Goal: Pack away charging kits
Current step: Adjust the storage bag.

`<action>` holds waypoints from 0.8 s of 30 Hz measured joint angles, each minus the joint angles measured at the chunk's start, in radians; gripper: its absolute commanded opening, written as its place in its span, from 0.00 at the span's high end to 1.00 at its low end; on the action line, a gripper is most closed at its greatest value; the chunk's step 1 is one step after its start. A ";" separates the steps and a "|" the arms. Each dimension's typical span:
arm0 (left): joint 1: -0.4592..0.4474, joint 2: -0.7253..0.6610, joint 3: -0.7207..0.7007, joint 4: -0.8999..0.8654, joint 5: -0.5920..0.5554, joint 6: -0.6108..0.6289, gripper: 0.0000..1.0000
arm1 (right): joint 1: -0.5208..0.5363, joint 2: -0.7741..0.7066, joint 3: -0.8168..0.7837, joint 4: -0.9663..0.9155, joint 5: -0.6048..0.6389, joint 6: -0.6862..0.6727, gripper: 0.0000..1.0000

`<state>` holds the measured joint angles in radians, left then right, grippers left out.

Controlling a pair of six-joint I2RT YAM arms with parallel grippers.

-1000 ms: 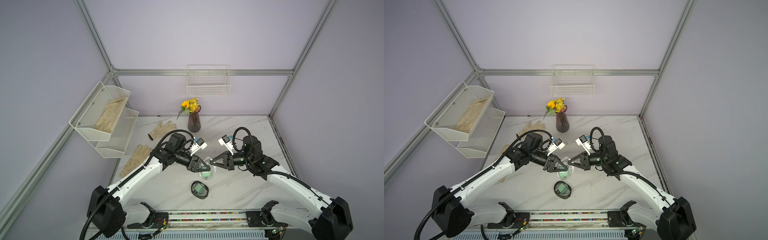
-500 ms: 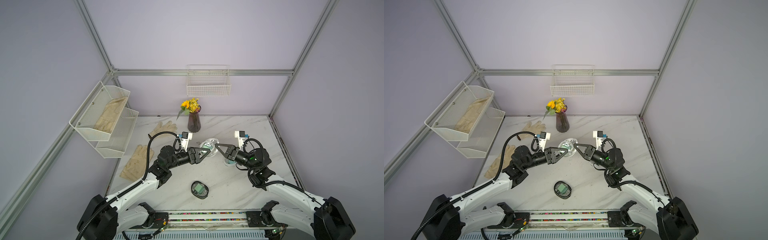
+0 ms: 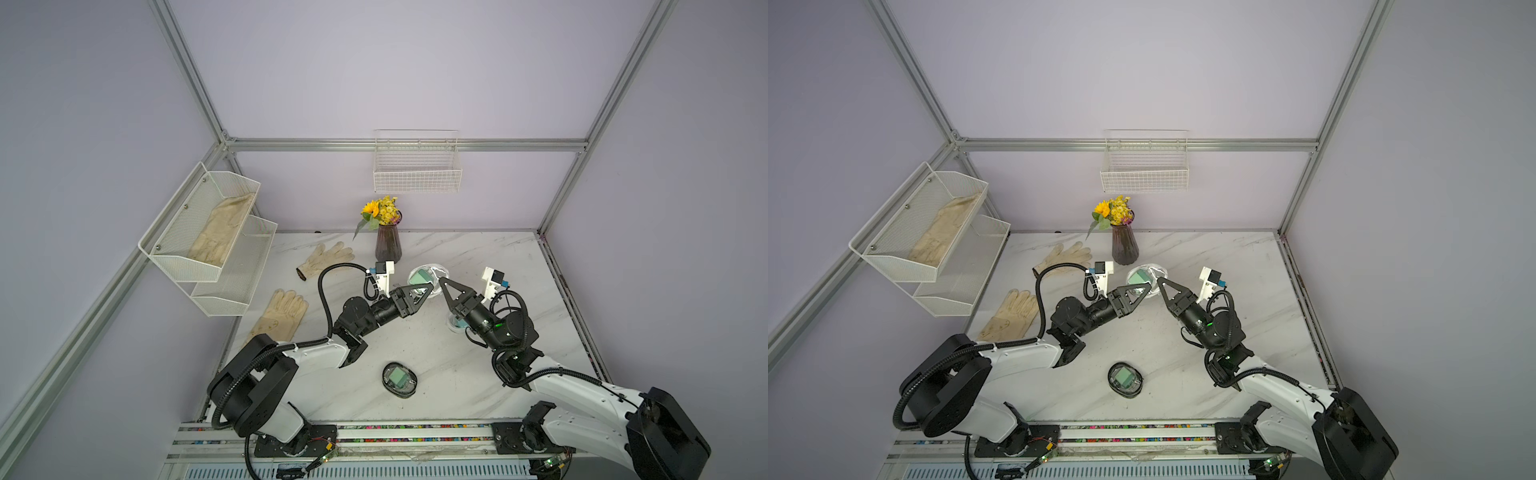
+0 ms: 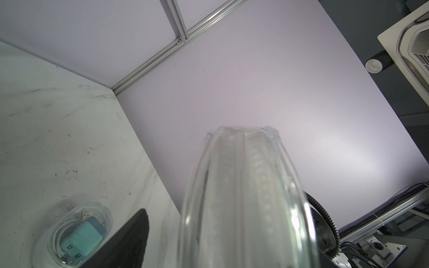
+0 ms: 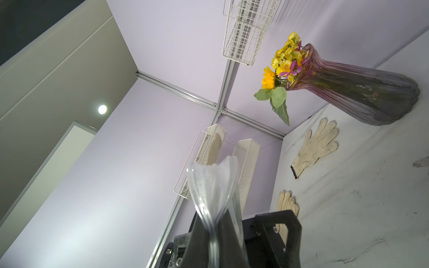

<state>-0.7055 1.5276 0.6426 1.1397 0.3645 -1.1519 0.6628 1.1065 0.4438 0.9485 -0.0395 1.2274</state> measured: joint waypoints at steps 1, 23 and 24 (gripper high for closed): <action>-0.005 0.012 0.000 0.021 -0.010 -0.008 0.26 | 0.014 0.012 -0.005 0.017 0.021 0.005 1.00; -0.027 0.050 0.001 0.126 -0.117 -0.092 0.70 | 0.125 -0.048 -0.058 -0.060 0.190 -0.022 0.76; -0.027 0.047 0.001 0.122 -0.111 -0.097 0.70 | 0.125 -0.091 -0.049 -0.127 0.180 -0.048 0.70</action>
<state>-0.7326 1.5745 0.6434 1.2621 0.2531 -1.2488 0.7876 1.0157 0.3950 0.8211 0.1410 1.1793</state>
